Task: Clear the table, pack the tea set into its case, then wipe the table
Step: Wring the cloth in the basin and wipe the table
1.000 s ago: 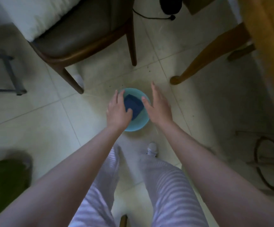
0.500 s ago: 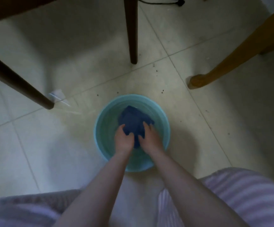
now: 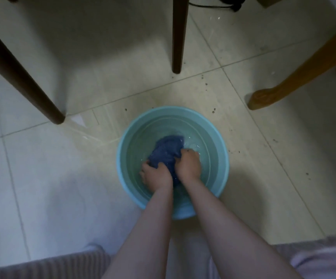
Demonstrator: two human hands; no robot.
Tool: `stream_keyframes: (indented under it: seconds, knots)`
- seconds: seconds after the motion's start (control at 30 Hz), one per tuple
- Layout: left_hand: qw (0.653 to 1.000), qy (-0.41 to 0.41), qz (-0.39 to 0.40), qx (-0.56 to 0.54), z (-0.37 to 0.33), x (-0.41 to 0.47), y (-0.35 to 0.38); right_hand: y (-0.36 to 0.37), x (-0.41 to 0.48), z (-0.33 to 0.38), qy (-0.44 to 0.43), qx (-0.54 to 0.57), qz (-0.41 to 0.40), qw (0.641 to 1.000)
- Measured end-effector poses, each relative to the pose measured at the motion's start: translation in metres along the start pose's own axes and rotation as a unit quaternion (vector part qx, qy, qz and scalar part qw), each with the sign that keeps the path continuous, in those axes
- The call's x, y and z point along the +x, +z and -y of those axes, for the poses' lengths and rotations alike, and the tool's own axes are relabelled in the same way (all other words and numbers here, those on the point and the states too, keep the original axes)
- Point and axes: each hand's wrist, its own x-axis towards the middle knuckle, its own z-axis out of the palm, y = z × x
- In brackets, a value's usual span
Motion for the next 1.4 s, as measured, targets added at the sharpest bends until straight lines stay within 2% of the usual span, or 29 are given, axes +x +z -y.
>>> stream_keyframes:
  seconds: [0.1, 0.2, 0.23, 0.3, 0.37, 0.47, 0.6, 0.67, 0.77, 0.9, 1.0, 1.1, 1.23, 1.3, 1.4]
  knots:
    - [0.998, -0.022, 0.031, -0.047, 0.010, -0.002, -0.002, -0.011, -0.005, 0.000, 0.015, 0.207, 0.041, 0.977]
    - [0.993, -0.048, 0.078, -0.073, 0.005, 0.002, 0.001, -0.031, -0.013, 0.014, 0.027, 0.367, 0.099, 0.924]
    - [0.984, -0.066, 0.113, -0.121, 0.001, 0.003, 0.001, -0.040, -0.015, 0.019, 0.031, 0.403, 0.125, 0.906]
    - [0.935, -0.126, 0.217, -0.252, -0.005, 0.001, 0.000, -0.055, -0.021, 0.026, 0.041, 0.445, 0.160, 0.880]
    - [0.879, -0.170, 0.304, -0.326, -0.007, -0.003, -0.005, -0.067, -0.028, 0.029, 0.048, 0.452, 0.163, 0.876]
    - [0.842, -0.169, 0.392, -0.329, -0.013, -0.004, -0.010, -0.086, -0.035, 0.026, 0.027, 0.391, 0.209, 0.896]
    - [0.814, -0.167, 0.458, -0.316, -0.027, -0.008, -0.011, -0.104, -0.028, 0.018, -0.026, 0.151, 0.286, 0.946]
    - [0.825, -0.152, 0.455, -0.299, -0.031, -0.007, -0.006, -0.107, -0.028, 0.016, -0.005, 0.095, 0.285, 0.954]
    - [0.843, -0.106, 0.446, -0.281, -0.036, -0.006, -0.006, -0.104, -0.034, 0.017, -0.001, 0.104, 0.257, 0.961]
    - [0.833, -0.108, 0.451, -0.301, -0.040, 0.003, -0.017, -0.097, -0.037, 0.019, -0.028, 0.145, 0.246, 0.958]
    - [0.833, -0.114, 0.451, -0.301, -0.039, 0.009, -0.023, -0.099, -0.037, 0.019, -0.022, 0.158, 0.287, 0.944]
    - [0.865, -0.038, 0.423, -0.267, -0.037, 0.008, -0.016, -0.090, -0.037, 0.019, -0.004, 0.102, 0.298, 0.949]
    - [0.910, 0.072, 0.360, -0.192, -0.035, 0.000, -0.002, -0.067, -0.039, 0.025, -0.009, 0.048, 0.234, 0.971]
    - [0.924, 0.073, 0.337, -0.164, -0.042, -0.002, 0.000, -0.052, -0.037, 0.023, 0.009, 0.113, 0.198, 0.974]
    - [0.949, 0.047, 0.269, -0.156, -0.055, -0.007, 0.005, -0.042, -0.036, 0.020, 0.080, 0.270, 0.165, 0.945]
